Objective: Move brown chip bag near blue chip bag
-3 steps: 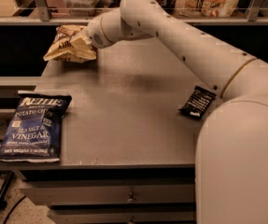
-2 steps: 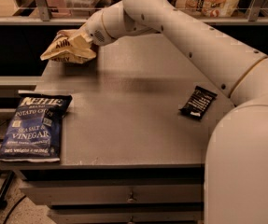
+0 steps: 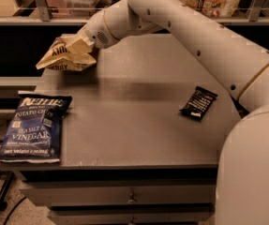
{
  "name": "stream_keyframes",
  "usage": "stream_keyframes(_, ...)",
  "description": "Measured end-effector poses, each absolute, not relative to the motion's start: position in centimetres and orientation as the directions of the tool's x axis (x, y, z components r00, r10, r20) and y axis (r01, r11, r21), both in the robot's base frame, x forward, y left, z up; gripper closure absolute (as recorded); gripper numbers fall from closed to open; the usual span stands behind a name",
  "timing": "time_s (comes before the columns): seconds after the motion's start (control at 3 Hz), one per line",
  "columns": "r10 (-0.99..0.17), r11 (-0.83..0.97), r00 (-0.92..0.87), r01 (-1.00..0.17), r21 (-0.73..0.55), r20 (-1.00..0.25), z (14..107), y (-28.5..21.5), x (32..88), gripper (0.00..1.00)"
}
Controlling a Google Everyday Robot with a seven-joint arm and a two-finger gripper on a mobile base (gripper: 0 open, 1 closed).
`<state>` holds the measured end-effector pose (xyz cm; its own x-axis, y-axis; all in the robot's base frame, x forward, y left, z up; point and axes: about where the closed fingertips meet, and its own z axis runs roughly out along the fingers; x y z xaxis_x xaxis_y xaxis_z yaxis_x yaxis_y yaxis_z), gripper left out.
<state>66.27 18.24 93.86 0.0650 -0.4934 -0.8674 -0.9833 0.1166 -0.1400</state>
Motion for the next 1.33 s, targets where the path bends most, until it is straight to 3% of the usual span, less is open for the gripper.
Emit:
stream_keyframes(0.33,-0.507,0.045,0.077,-0.992,-0.115,-0.859,94.2,17.6,62.8,1.0)
stream_keyframes(0.67,-0.508,0.018,0.064,-0.996,-0.084,-0.859,94.3,16.6,59.9,0.82)
stream_keyframes(1.33,-0.497,0.028,0.003,-0.999,-0.019,-0.868,93.3,15.3,56.0,0.35)
